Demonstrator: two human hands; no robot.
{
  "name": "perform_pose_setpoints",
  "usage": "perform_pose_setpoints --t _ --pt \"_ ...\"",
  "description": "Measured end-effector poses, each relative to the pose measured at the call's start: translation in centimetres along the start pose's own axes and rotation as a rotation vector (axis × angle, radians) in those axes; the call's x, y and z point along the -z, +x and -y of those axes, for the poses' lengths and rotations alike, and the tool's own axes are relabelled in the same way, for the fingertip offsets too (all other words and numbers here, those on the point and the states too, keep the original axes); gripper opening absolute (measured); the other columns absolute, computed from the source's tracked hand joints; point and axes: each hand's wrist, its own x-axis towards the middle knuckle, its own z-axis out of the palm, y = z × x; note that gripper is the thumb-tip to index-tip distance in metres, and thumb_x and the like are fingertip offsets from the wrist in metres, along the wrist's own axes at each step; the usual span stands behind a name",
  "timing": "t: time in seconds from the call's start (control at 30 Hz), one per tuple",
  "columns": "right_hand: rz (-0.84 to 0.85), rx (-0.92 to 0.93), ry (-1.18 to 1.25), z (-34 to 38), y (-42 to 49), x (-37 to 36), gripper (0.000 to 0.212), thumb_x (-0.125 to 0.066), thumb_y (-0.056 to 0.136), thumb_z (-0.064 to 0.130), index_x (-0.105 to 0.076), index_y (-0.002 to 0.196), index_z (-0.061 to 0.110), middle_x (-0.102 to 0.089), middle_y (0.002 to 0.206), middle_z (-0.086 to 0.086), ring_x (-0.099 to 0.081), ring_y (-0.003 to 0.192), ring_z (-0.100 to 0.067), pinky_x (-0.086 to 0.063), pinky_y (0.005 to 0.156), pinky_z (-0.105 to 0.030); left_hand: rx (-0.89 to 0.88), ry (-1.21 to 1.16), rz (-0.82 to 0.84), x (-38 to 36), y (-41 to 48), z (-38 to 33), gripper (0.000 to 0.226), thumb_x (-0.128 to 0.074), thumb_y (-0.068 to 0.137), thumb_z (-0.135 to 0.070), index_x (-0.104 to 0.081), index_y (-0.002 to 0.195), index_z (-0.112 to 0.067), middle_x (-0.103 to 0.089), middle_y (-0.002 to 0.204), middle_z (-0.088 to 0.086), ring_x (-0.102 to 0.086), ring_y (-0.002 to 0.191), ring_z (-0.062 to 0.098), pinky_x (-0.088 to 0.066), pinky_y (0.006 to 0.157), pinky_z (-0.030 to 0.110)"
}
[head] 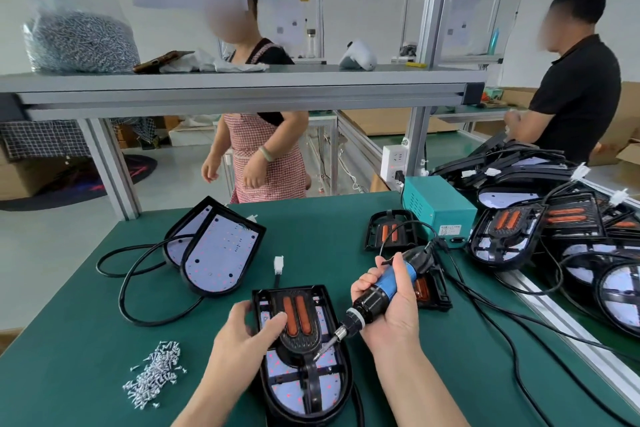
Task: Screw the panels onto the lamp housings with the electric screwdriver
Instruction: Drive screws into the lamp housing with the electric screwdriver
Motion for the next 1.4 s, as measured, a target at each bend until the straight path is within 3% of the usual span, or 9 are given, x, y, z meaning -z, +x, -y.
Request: perform_pose_setpoints --t 0.1,0.17,0.33,0.63,0.73,0.87,1.23,1.4 --pt "0.041 0.013 -0.045 -0.2 -0.3 -0.4 0.032 -0.074 0.079 0.034 -0.059 0.095 0.011 -0.05 0.065 0.0 -0.047 0.049 -0.01 -0.046 0.046 -0.021 -0.018 -0.061 0.074 0.3 0.2 0.3 0.036 -0.078 0.085 -0.036 -0.058 0.115 -0.033 -0.075 0.1 -0.01 -0.069 0.088 0.001 -0.052 0.081 0.028" --pt "0.066 0.031 -0.084 -0.2 -0.4 -0.7 0.032 -0.073 0.08 0.034 -0.057 0.096 0.012 -0.05 0.064 0.0 -0.047 0.049 -0.01 -0.045 0.046 -0.021 -0.012 -0.096 0.078 0.3 0.2 0.4 0.039 -0.079 0.08 -0.043 -0.057 0.111 -0.038 -0.074 0.099 -0.017 -0.067 0.088 -0.005 -0.052 0.082 0.026" --pt "0.106 0.1 -0.212 -0.9 -1.3 -2.2 0.034 -0.075 0.077 0.036 -0.057 0.097 0.014 -0.052 0.066 0.0 -0.049 0.051 -0.01 -0.046 0.049 -0.021 0.003 -0.143 0.063 0.1 0.1 0.3 0.055 -0.073 0.067 -0.051 -0.057 0.117 -0.035 -0.075 0.101 -0.014 -0.071 0.096 0.009 -0.054 0.094 0.041" --pt "0.211 0.278 -0.415 -2.3 -3.5 -5.3 0.036 -0.076 0.083 0.031 -0.054 0.104 0.013 -0.052 0.064 -0.001 -0.049 0.053 -0.012 -0.046 0.053 -0.022 0.005 -0.149 0.066 0.1 0.4 0.4 0.05 -0.073 0.066 -0.049 -0.058 0.112 -0.037 -0.075 0.099 -0.018 -0.071 0.095 0.008 -0.055 0.095 0.042" --pt "0.267 0.319 -0.536 -3.1 -3.7 -5.7 0.017 -0.071 0.092 0.024 -0.055 0.094 0.017 -0.052 0.062 -0.003 -0.047 0.052 -0.016 -0.044 0.056 -0.026 0.004 -0.144 0.05 0.1 0.5 0.4 0.042 -0.073 0.066 -0.049 -0.057 0.104 -0.041 -0.074 0.096 -0.021 -0.071 0.095 0.006 -0.055 0.094 0.04" --pt "0.324 0.334 -0.643 -4.2 -4.2 -5.8 0.016 -0.072 0.088 0.027 -0.057 0.087 0.02 -0.051 0.062 -0.006 -0.046 0.052 -0.018 -0.042 0.056 -0.029 0.003 -0.128 0.036 0.1 0.4 0.2 0.036 -0.071 0.064 -0.051 -0.053 0.095 -0.045 -0.073 0.094 -0.02 -0.07 0.093 0.006 -0.055 0.093 0.039" --pt "0.345 0.315 -0.735 -4.7 -4.4 -5.9 0.026 -0.075 0.083 0.036 -0.058 0.092 0.017 -0.052 0.063 -0.007 -0.045 0.057 -0.02 -0.039 0.064 -0.036 -0.016 -0.098 0.038 0.0 0.4 0.2 0.038 -0.07 0.066 -0.052 -0.053 0.098 -0.042 -0.074 0.098 -0.014 -0.07 0.093 0.01 -0.055 0.091 0.04" --pt "0.403 0.281 -0.745 -5.0 -4.7 -6.5 0.025 -0.075 0.083 0.033 -0.058 0.092 0.017 -0.049 0.063 -0.008 -0.044 0.055 -0.02 -0.044 0.058 -0.029 -0.035 -0.08 0.023 -0.1 0.6 0.2 0.037 -0.069 0.066 -0.053 -0.055 0.099 -0.041 -0.073 0.097 -0.015 -0.068 0.094 0.009 -0.054 0.089 0.036"
